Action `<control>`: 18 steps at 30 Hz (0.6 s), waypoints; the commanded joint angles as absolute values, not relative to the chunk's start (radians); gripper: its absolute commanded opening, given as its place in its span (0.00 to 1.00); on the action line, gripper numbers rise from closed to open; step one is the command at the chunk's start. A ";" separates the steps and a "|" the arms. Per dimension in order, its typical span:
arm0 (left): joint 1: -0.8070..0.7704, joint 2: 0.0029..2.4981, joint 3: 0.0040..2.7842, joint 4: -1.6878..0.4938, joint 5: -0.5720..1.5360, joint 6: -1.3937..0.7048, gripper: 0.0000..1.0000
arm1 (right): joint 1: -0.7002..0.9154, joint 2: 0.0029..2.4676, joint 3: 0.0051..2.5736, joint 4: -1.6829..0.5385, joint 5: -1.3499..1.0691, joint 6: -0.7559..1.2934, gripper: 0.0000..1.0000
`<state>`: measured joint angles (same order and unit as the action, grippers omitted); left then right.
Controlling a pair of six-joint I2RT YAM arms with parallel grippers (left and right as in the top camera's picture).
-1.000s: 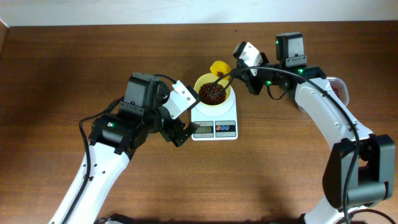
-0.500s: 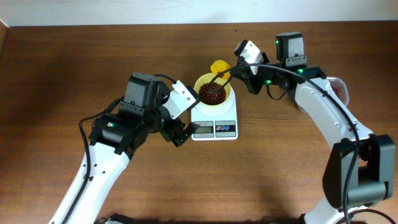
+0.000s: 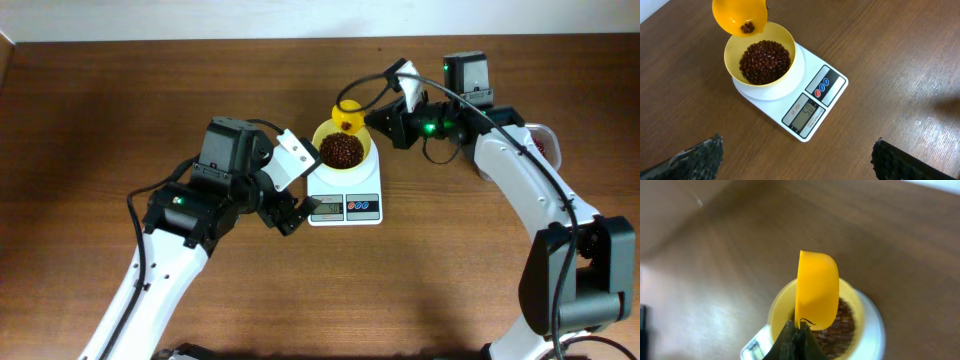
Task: Scoop item into bowl and weigh 50g on scale
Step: 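Tilt the scoop slowly with the right gripper, trickling beans into the bowl, then return the scoop with the right gripper to the bean tub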
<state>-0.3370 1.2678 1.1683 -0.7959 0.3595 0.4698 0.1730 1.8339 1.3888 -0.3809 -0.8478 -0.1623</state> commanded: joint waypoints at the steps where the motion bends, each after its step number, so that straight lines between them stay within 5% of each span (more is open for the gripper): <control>1: -0.331 1.264 1.162 -0.794 0.360 0.458 0.99 | 0.183 1.843 1.388 -0.353 -0.913 0.138 0.04; 8: -0.331 1.264 1.162 -0.794 0.360 0.458 0.99 | 0.123 1.843 1.388 0.027 -0.905 0.481 0.04; 18: -0.331 1.264 1.162 -0.794 0.360 0.458 0.99 | -0.094 1.843 1.388 0.056 -0.905 0.765 0.04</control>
